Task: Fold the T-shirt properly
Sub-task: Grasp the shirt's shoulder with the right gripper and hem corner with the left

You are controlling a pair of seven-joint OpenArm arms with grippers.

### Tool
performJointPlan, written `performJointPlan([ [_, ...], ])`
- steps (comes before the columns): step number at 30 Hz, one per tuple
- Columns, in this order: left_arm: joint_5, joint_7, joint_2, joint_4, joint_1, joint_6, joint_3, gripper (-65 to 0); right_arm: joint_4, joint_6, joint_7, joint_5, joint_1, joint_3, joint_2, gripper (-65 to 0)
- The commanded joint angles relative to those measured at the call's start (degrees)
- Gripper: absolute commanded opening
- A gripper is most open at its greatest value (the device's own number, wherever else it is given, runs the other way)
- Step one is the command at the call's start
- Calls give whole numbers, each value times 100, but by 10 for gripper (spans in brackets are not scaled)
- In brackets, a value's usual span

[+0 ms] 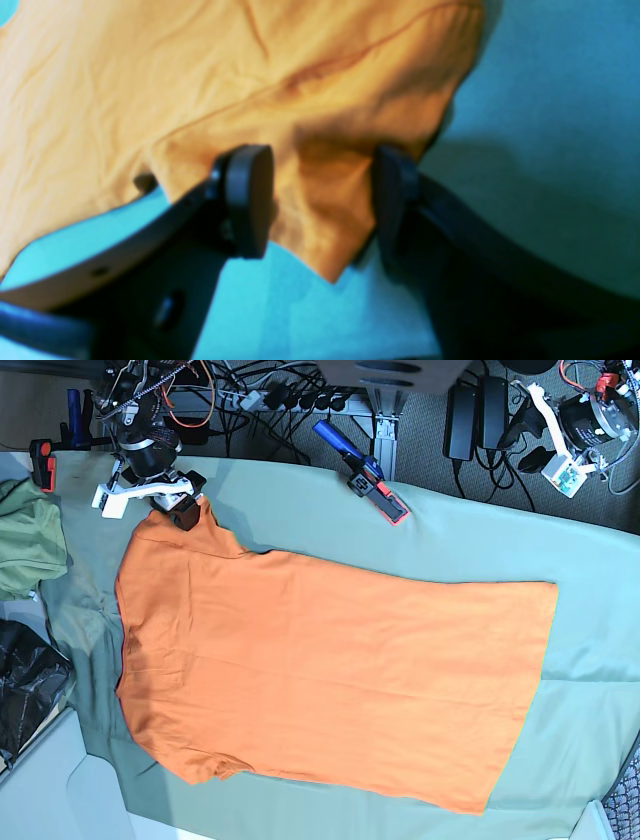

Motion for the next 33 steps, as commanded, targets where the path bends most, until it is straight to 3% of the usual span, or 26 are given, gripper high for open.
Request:
performJointPlan([
  [1,-66,-131,-68,94,46,-107,-46,-331,4,190,-160,42,-20,20,37,-325],
  [4,-72,-129,-70,94,-52,-103,-157,-331,4,190,-157,83,-20,20,37,-373],
  [9,-297,-59,-323,94,-385,-107,-439,-331,4,192,-79,35,-22,20,39,-650],
  [16,-446,-166,-911,-164,-1220,-85,-494,-331,4,199,-72,-330,-24,20,44,-650],
  [24,-835,-269,-890,-1823,-2688,-87,-315,-331,4,256,-118,-332,-55,20,44,-650],
  [33,-977,-227,-754,-2761,-3316,-92,22,-331,4,256,-160,-328,-142,20,44,-650],
])
